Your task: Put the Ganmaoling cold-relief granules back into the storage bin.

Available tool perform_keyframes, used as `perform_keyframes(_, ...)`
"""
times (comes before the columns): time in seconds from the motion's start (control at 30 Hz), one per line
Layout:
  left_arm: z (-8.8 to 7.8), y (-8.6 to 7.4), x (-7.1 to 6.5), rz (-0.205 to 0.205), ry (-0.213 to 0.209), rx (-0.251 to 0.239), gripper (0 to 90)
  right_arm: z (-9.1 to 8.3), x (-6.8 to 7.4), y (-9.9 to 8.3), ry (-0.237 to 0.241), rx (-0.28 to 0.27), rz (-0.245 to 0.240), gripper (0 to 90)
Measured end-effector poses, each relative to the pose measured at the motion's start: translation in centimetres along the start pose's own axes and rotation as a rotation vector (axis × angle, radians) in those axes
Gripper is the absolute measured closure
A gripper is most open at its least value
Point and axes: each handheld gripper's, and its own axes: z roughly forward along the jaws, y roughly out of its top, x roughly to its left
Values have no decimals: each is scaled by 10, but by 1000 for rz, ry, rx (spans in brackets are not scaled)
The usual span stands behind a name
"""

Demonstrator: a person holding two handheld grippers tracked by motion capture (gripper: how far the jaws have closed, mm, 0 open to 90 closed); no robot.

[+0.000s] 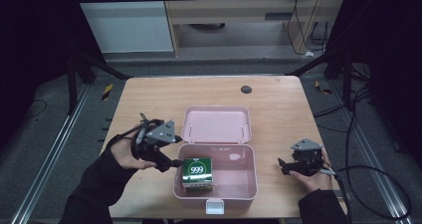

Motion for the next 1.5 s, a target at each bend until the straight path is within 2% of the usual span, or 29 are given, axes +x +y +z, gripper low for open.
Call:
perform_keyframes(0.1, -14, -2, 13, 12, 28, -9, 314, 0, 1, 0, 4, 9, 1, 49)
perform_keyframes(0.23, -23, -11, 24, -39, 67, -41, 330, 0, 1, 0, 3, 11, 2, 52)
perform_keyframes(0.3, -28, -19, 31, -45, 85, -31, 338, 0, 1, 0, 2, 10, 4, 52)
perform_keyframes(0.47, -29, -39, 48, -84, 130, -27, 358, 1, 1, -1, -1, 7, 2, 52)
perform_keyframes(0.83, -18, -93, 85, -174, 232, -7, 337, 1, -1, -3, -11, 3, 13, 49)
perform_keyframes(0.9, -19, -102, 92, -173, 254, 23, 332, 1, -1, -4, -14, 1, 15, 48)
perform_keyframes(0.97, -21, -108, 98, -160, 287, 51, 324, 1, -1, -4, -22, 2, 16, 47)
perform_keyframes(1.07, -25, -114, 108, -162, 323, 53, 310, 1, -2, -5, -30, 4, 21, 47)
perform_keyframes(1.17, -30, -119, 121, -137, 375, 114, 276, 1, -3, -6, -39, 1, 26, 47)
perform_keyframes(1.2, -31, -121, 125, -135, 395, 119, 264, 2, -3, -6, -43, -3, 28, 46)
perform_keyframes(1.33, -34, -129, 140, -159, 468, 126, 242, 2, -5, -7, -51, -3, 42, 42)
perform_keyframes(1.5, -46, -135, 157, -195, 564, 107, 223, 2, -8, -9, -65, -7, 65, 39)
